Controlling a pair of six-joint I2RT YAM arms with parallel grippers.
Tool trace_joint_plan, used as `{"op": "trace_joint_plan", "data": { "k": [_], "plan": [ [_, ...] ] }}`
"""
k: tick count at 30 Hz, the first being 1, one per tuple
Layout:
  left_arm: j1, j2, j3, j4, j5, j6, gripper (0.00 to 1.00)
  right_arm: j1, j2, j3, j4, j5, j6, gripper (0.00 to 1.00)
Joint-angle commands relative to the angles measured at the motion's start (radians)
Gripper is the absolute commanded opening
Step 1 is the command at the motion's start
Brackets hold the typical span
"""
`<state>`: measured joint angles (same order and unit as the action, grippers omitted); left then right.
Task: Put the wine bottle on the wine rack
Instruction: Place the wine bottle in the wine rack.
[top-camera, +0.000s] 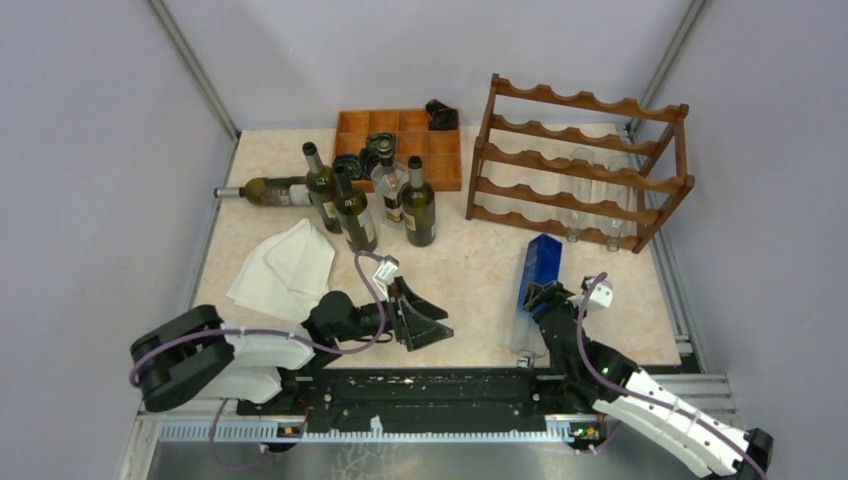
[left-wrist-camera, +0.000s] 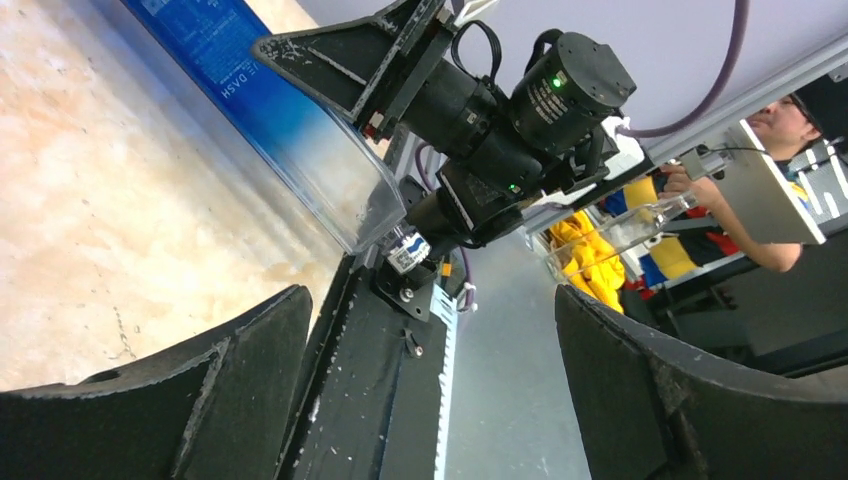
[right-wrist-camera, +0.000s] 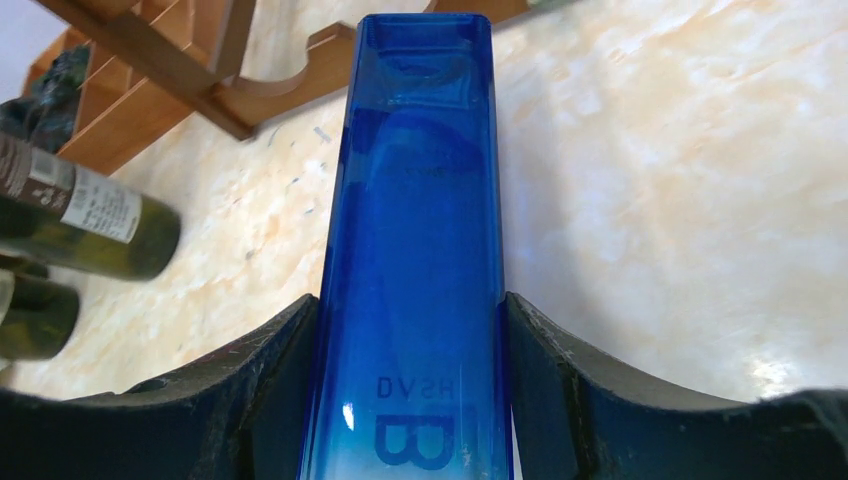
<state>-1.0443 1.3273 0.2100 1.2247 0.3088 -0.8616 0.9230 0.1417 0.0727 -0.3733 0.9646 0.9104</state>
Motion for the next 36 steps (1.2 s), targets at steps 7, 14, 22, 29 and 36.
{"op": "trace_joint_plan", "data": {
  "k": [7,14,22,29,36],
  "plan": [
    [0.006,-0.281,-0.019,-0.354,-0.036,0.281,0.98,-0.218,0.067,0.162,0.217,-0.117,-0.132,0.00],
    [0.007,-0.325,-0.055,-0.343,-0.018,0.288,0.98,-0.351,0.206,0.189,0.343,-0.326,-0.179,0.00],
    [0.006,-0.341,-0.093,-0.307,-0.023,0.290,0.98,-0.352,0.313,0.238,0.404,-0.408,-0.244,0.00],
    [0.006,-0.353,-0.100,-0.311,-0.022,0.309,0.98,-0.353,0.349,0.267,0.413,-0.406,-0.308,0.00],
    [0.006,-0.353,-0.107,-0.313,-0.030,0.319,0.98,-0.366,0.363,0.272,0.476,-0.404,-0.374,0.00]
  ]
}}
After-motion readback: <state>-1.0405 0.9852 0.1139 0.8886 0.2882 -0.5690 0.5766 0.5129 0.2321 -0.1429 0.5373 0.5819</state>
